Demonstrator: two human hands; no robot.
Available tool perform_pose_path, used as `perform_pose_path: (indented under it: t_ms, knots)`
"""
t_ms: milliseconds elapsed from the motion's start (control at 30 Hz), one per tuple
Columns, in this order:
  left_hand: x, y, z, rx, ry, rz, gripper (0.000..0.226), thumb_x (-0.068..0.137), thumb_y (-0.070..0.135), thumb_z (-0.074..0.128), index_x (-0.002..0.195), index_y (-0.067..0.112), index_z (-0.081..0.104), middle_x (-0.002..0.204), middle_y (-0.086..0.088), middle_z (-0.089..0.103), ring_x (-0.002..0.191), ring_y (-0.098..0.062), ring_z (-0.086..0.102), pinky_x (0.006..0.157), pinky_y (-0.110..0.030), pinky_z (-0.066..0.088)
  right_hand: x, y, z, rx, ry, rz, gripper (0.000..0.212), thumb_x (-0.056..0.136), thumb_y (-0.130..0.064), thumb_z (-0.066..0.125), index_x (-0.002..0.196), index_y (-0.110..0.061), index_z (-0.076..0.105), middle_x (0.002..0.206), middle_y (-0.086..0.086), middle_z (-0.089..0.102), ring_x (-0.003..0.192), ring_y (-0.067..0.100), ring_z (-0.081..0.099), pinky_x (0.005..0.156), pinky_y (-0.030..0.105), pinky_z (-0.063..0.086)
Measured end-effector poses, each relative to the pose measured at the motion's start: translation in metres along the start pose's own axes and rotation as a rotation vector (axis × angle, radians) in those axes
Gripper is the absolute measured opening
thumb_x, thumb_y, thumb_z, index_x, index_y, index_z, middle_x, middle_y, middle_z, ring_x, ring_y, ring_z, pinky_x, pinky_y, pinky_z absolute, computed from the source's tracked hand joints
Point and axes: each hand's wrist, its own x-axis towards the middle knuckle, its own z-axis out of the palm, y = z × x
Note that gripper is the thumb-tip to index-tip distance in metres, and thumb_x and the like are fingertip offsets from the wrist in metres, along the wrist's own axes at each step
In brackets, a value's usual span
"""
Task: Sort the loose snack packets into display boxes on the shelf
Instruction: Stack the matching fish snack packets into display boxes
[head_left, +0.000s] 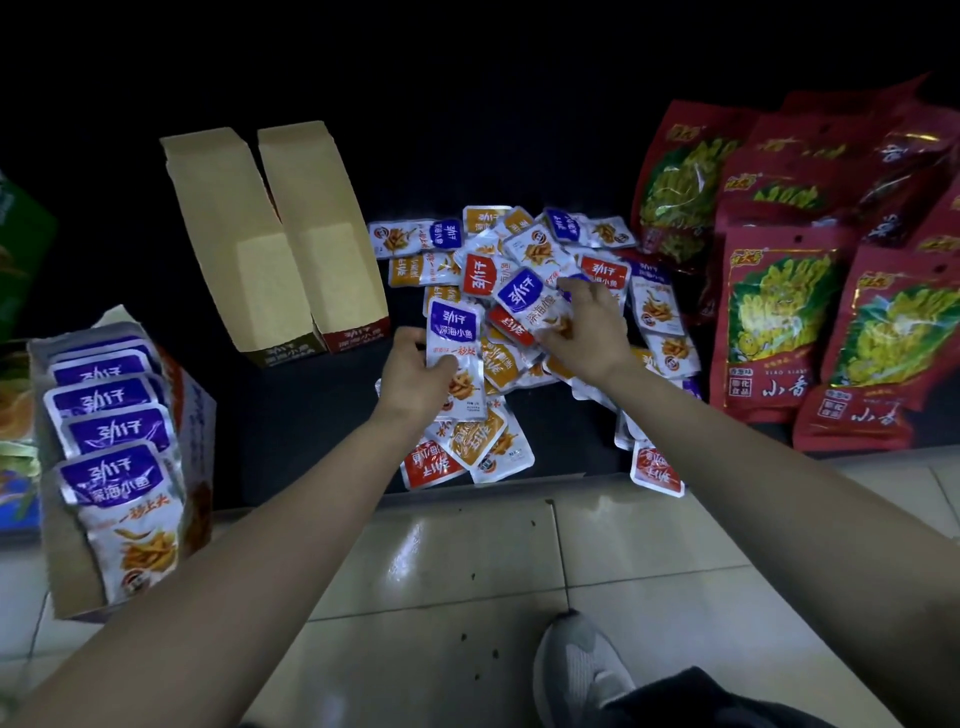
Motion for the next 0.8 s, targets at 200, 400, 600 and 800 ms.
perform_pose_path:
  t_ms: [200,400,600,800]
  knots:
    - [-0.001,-0.007,-0.007,-0.033,-0.013,-0.016,0.025,0.098,0.009,0.053,0.117,0.015,0.038,0.113,-0.004,0.058,0.099,-0.018,0.061,0.065,-0.019,0.047,-0.011,-0.012,0.006,0.467,-0.128,0.175,0.057,0.088,-0.012,0.070,0.137,-0.003,0.041,0.130,0.009,0.055,0.109,0.021,0.055,0.097,0.034,0.047]
    - [-0.007,-0.006,-0.008,-0.191,-0.042,-0.085,0.030,0.102,0.005,0.041,0.129,0.018,0.042,0.109,0.000,0.060,0.085,-0.009,0.061,0.063,-0.025,0.050,-0.010,-0.016,-0.010,0.982,-0.224,0.309,0.038,0.097,-0.014,0.058,0.131,0.002,0.050,0.120,0.015,0.066,0.102,0.022,0.067,0.093,0.036,0.054]
    - [-0.009,0.006,-0.005,-0.380,-0.039,-0.115,0.018,0.104,0.017,0.042,0.097,0.027,0.055,0.090,0.004,0.067,0.077,-0.011,0.065,0.068,-0.028,0.052,-0.030,-0.041,0.004,0.810,-0.398,0.117,0.019,0.085,-0.004,0.070,0.097,-0.015,0.059,0.092,0.005,0.063,0.077,0.011,0.064,0.059,0.014,0.050]
    - [-0.012,-0.002,-0.006,-0.271,-0.128,-0.029,0.028,0.097,0.013,0.058,0.124,0.018,0.050,0.116,-0.006,0.066,0.099,-0.018,0.066,0.082,-0.034,0.055,-0.036,-0.051,0.011,0.741,-0.361,0.074,0.027,0.082,-0.011,0.077,0.092,-0.012,0.051,0.082,0.005,0.057,0.072,0.013,0.059,0.055,0.013,0.048]
